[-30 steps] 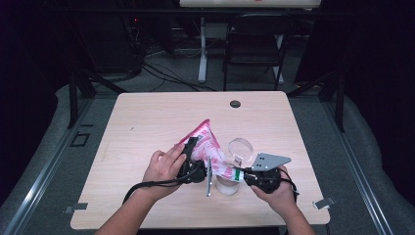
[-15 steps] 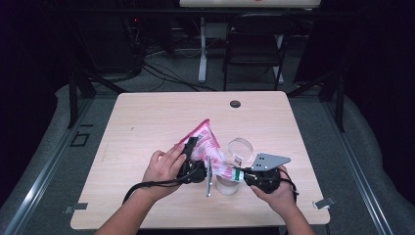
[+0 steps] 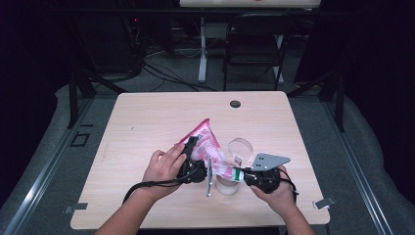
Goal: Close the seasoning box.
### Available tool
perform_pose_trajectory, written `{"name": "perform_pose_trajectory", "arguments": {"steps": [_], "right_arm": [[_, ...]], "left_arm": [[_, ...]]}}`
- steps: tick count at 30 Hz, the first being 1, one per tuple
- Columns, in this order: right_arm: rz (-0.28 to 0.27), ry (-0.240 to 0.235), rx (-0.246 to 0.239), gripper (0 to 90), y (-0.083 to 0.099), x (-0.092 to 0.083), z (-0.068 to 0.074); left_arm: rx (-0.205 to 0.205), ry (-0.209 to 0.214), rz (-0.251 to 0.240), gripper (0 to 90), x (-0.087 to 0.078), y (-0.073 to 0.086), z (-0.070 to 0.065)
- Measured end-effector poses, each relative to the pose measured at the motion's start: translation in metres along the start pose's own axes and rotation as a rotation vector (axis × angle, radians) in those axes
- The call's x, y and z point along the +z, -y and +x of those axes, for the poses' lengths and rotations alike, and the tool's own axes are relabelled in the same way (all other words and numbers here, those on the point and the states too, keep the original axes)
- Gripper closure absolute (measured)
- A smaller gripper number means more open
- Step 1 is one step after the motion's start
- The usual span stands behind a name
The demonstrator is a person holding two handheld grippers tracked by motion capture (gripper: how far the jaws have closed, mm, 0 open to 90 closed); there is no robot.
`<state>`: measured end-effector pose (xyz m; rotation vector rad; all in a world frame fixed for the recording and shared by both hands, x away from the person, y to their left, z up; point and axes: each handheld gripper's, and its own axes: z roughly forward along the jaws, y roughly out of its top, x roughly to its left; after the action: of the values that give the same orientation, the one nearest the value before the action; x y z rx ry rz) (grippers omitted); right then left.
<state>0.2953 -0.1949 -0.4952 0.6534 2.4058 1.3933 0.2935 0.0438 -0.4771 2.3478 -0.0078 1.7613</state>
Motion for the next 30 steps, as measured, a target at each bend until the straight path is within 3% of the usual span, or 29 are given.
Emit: {"name": "perform_pose_trajectory", "arguments": {"steps": [30], "right_arm": [[0.005,0.003,0.000,89.8,0.0007,0.0009,-0.0002]], "left_arm": [[0.008,-0.026,-0.008,61.7,-0.0028,-0.0028,0.0033]]}}
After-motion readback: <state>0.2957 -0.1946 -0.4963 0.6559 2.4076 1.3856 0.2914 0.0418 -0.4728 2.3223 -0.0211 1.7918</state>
